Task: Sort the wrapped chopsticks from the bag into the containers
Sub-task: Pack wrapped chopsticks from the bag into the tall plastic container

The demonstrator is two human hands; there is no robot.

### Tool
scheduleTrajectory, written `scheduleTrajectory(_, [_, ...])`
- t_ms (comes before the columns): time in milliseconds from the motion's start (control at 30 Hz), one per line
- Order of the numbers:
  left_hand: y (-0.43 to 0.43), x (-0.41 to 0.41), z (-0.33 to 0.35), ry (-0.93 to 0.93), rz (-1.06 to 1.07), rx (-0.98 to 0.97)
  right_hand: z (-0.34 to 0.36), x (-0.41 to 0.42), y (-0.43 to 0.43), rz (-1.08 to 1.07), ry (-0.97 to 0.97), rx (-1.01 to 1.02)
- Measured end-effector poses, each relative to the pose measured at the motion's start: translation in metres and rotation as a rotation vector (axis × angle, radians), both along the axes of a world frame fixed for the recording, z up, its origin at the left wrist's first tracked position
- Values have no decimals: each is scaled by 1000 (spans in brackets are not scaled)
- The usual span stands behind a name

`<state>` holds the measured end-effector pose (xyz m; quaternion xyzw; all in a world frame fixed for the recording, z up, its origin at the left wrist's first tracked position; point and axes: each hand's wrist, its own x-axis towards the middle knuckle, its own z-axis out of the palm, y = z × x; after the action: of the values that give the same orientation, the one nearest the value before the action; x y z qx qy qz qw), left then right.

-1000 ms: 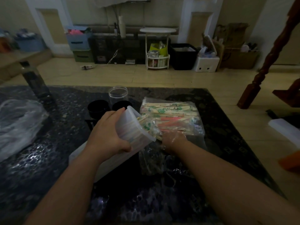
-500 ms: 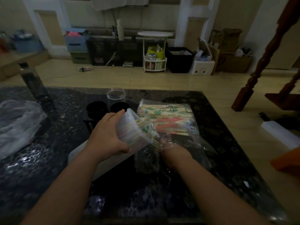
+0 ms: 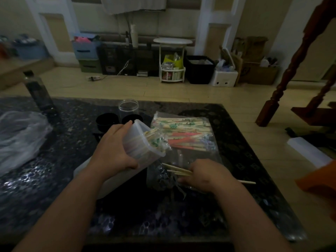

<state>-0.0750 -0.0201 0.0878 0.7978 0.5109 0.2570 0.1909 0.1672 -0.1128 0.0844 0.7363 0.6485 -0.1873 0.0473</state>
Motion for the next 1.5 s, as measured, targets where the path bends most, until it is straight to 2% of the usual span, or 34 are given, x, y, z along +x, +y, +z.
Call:
scheduleTrajectory(100, [-3,-1,2,-13,1,0,10,-2,0,33,45,97])
scheduleTrajectory(200, [-6,-1,2,-16,-17,0,23,-7,0,86,-22,306])
scheduleTrajectory(267, [-9,0,2,-10,-38,-7,30,-10,1,105,-95,496])
scheduleTrajectory(333, [-10,1,0,3,-66,-13,28,-10,4,124,-122,804])
scheduleTrajectory(433, [-8,3,-4,17,-86,-11,14,-4,12,193,16,1228])
scheduleTrajectory(533, [-7,5,-5,28,-96,-15,10,-6,14,152,172,1308])
scheduleTrajectory(700, [-4,7,-8,43,-97,-9,8,-9,21,-38,436,1264])
scheduleTrajectory(767, [-3,7,-10,48,-94,-4,10,-12,24,-132,664,1263])
scheduleTrajectory(867, [-2,7,-10,46,-90,1,19,-21,21,-325,1121,1209])
scheduleTrajectory(967, [-3,7,-9,37,-87,-2,23,-25,20,-464,1310,1159])
scheduleTrajectory(1100, [-3,8,-9,41,-107,-9,22,-29,23,-527,1394,1073])
scheduleTrajectory(1267, [-5,8,-9,60,-134,-22,19,-35,24,-485,1396,945])
scheduleTrajectory(1367, [-6,8,-9,56,-146,-22,18,-35,26,-397,1234,675])
scheduleTrajectory(1400, [-6,8,-9,53,-146,-17,16,-34,26,-378,1234,577])
scheduleTrajectory(1433, [-6,7,-9,51,-145,-17,16,-35,26,-385,1284,516])
scheduleTrajectory(1500, [-6,7,-9,53,-141,-24,14,-36,29,-456,1428,533])
